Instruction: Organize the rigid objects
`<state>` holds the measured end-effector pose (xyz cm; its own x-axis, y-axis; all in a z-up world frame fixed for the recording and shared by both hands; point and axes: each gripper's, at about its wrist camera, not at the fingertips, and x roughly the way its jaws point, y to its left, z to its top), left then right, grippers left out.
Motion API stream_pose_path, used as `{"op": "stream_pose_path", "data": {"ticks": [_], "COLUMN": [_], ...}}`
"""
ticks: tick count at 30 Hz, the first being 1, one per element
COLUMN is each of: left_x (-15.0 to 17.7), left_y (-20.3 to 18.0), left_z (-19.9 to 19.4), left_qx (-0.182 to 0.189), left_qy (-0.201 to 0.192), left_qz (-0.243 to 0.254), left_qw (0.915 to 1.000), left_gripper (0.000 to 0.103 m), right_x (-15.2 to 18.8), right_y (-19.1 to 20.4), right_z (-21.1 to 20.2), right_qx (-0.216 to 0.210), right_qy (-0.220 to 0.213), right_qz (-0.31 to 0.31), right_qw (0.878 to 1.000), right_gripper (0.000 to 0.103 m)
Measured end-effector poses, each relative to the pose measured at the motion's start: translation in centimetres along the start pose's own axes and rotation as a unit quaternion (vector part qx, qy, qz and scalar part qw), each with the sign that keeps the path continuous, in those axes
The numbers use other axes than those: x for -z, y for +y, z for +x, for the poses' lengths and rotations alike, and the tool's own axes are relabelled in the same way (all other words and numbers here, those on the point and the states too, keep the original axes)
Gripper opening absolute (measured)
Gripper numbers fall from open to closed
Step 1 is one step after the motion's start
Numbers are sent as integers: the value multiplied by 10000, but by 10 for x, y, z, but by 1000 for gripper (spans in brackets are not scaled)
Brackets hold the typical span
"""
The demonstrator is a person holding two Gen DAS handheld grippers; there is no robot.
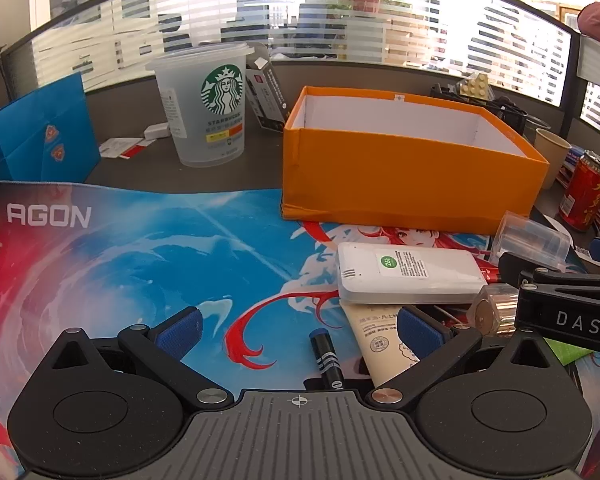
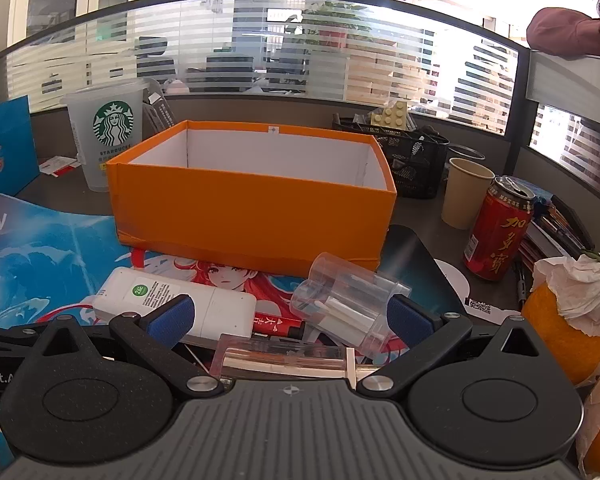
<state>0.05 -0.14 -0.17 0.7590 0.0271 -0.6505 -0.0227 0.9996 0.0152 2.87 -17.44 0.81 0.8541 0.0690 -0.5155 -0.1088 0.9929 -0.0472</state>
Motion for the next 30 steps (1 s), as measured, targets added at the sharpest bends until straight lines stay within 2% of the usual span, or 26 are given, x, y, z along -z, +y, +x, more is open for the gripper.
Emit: {"op": "stream_pose_path", "data": {"ticks": [6, 17, 30], "left_x": [-1, -2, -4], "left_y": [3, -5, -7], "left_z": [1, 1, 2], "left_qx": [-55, 7, -4], "left_qy": [-8, -27, -37], "left_qz": [-1, 88, 126], "left_qw": [10000, 10000, 9999], "left_gripper": [103, 103, 103], "right_x": [-3, -3, -4], "right_y": [-7, -40, -44], "right_z": [-5, -4, -4], "right_qx": [-13, 223, 152], "right_qy": [-19, 22, 58], "right_qz": [-169, 249, 229], "right_qw": [9999, 9994, 9996], "right_gripper": [103, 103, 103]}}
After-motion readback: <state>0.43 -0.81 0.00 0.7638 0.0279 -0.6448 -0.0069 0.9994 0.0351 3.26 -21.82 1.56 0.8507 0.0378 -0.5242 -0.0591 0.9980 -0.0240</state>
